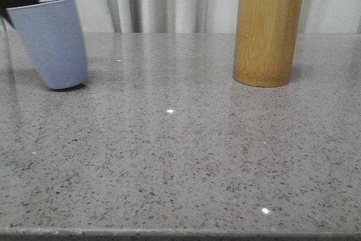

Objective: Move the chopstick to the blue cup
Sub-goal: 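Carry the blue cup with the left gripper toward the bamboo cup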

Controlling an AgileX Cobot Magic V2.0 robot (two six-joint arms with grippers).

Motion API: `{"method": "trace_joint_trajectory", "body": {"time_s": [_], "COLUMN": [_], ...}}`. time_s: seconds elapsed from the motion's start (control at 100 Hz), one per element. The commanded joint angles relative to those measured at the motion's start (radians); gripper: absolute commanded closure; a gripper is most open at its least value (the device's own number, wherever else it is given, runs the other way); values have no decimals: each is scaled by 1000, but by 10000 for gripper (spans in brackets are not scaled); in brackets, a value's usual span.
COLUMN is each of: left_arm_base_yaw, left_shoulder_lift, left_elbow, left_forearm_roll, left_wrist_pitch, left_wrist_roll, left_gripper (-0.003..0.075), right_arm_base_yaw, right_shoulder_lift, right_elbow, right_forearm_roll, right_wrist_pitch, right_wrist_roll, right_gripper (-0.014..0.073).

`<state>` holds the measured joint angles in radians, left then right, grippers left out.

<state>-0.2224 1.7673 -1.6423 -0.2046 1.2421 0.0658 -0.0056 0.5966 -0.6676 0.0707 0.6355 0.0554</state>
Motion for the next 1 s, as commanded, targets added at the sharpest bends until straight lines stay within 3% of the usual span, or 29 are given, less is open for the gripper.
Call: {"method": "trace_joint_trajectory", "body": {"time_s": [0.0,0.36,0.78,0.85,0.99], "left_arm_base_yaw": [-50,-213,-225,-225,-225], "left_shoulder_lift": [-35,126,151,151,151], "left_elbow": [-65,-324,-343,-343,-343], "left_forearm_roll": [-33,-33,-33,-33,-33], "left_wrist_pitch": [-18,24,24,24,24], "left_wrist_roll": [-31,-66,-66,-66,-66], "left_gripper": [739,739,731,687,523], "right_arm_base_yaw": [-6,-6,-6,-6,-6], "right_shoulder_lift": [9,9,9,9,9], "right_elbow": [-34,-34,-34,-34,-34], "right_forearm_roll": [1,1,1,1,1], "right_wrist_pitch": [-65,-54,-51,-51,-51], "right_wrist_roll": [-7,-7,-7,-7,-7], "right_gripper": [214,214,214,214,214]}}
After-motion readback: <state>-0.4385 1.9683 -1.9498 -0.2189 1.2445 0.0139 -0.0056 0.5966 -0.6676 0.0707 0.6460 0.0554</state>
